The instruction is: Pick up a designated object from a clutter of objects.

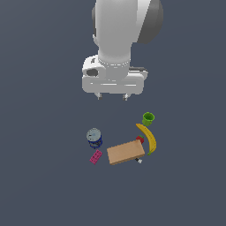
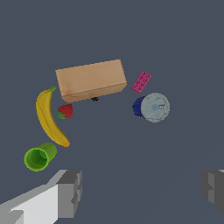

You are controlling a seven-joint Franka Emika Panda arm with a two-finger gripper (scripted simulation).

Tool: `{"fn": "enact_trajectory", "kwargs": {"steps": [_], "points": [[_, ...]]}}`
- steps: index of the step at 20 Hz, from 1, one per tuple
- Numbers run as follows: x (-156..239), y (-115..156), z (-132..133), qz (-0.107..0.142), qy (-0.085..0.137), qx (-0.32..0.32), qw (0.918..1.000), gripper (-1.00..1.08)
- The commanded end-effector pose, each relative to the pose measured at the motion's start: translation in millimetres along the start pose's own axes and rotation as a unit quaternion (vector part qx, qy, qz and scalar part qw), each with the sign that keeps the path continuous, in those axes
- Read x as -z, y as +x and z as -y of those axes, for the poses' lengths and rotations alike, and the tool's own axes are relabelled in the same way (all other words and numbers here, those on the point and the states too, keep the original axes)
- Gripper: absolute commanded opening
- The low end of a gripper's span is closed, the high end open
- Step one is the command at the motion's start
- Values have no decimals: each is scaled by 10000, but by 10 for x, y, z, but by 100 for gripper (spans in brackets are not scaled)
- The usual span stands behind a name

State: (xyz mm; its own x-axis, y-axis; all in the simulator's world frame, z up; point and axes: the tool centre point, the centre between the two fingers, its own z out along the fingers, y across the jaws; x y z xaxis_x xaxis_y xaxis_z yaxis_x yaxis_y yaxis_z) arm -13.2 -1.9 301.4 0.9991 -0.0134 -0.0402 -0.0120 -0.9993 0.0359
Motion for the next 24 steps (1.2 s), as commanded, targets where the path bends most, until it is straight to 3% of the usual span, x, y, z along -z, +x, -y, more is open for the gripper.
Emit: {"fn": "enact_trajectory", "kwargs": {"steps": [1,13,24], "points": [[0,0,0,0,0,0,10000,100],[87,-7,66,-77,-60,288,9995,100],[-66,67,196,-65,56,-151,9998,100]]}}
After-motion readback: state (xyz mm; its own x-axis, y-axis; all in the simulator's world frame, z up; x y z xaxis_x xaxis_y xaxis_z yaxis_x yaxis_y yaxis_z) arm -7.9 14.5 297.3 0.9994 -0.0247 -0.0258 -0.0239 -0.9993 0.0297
